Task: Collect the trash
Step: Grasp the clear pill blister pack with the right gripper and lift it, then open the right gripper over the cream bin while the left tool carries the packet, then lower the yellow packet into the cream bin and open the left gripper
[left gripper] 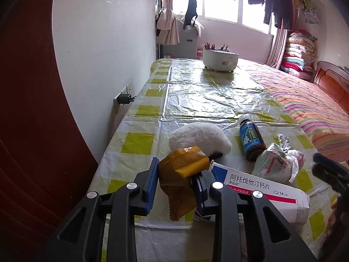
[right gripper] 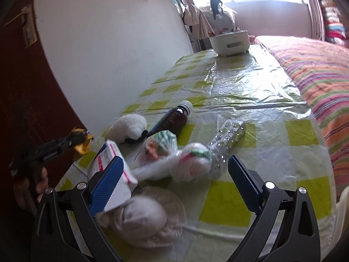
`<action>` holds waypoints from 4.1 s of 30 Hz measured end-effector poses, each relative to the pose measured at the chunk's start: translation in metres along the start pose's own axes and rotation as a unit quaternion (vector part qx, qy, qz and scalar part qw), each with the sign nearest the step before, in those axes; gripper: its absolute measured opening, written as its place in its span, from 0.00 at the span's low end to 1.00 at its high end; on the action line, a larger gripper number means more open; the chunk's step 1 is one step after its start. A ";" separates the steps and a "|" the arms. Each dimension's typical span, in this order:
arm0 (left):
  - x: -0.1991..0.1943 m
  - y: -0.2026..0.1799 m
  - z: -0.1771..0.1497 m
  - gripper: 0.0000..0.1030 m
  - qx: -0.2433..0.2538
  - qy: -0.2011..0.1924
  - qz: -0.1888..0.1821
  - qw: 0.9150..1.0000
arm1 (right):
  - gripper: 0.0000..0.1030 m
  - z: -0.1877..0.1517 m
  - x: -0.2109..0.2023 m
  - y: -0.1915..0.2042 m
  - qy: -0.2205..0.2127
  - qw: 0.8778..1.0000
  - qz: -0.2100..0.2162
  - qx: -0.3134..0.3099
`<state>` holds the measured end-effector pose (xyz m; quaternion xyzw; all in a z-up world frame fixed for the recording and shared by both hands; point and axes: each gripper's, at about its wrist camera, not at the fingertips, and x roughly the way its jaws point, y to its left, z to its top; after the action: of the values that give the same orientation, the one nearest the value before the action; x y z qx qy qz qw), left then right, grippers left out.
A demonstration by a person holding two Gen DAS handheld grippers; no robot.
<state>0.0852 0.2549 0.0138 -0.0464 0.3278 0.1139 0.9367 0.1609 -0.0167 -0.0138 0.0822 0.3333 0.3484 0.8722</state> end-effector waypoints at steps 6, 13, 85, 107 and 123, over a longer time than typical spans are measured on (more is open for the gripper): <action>0.001 0.000 0.000 0.28 0.001 0.002 0.000 1.000 | 0.89 0.028 0.009 -0.025 -0.009 0.997 -0.045 0.054; 0.002 -0.007 0.000 0.28 0.010 0.003 0.000 1.000 | 0.73 0.044 0.053 -0.043 0.039 0.988 -0.122 0.085; -0.057 -0.326 -0.022 0.29 0.156 -0.004 -0.275 0.949 | 0.39 -0.047 -0.231 -0.191 -0.159 0.945 -0.210 0.196; -0.049 -0.381 -0.042 0.30 0.170 0.052 -0.336 0.925 | 0.51 -0.059 -0.265 -0.206 -0.226 0.917 -0.212 0.251; -0.072 -0.380 -0.049 0.75 0.180 -0.021 -0.310 0.933 | 0.62 -0.066 -0.272 -0.213 -0.251 0.905 -0.205 0.274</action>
<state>0.0937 -0.1343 0.0251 0.0262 0.2927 -0.2424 0.9246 0.0909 -0.3608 -0.0015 0.3326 0.1954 0.0245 0.9223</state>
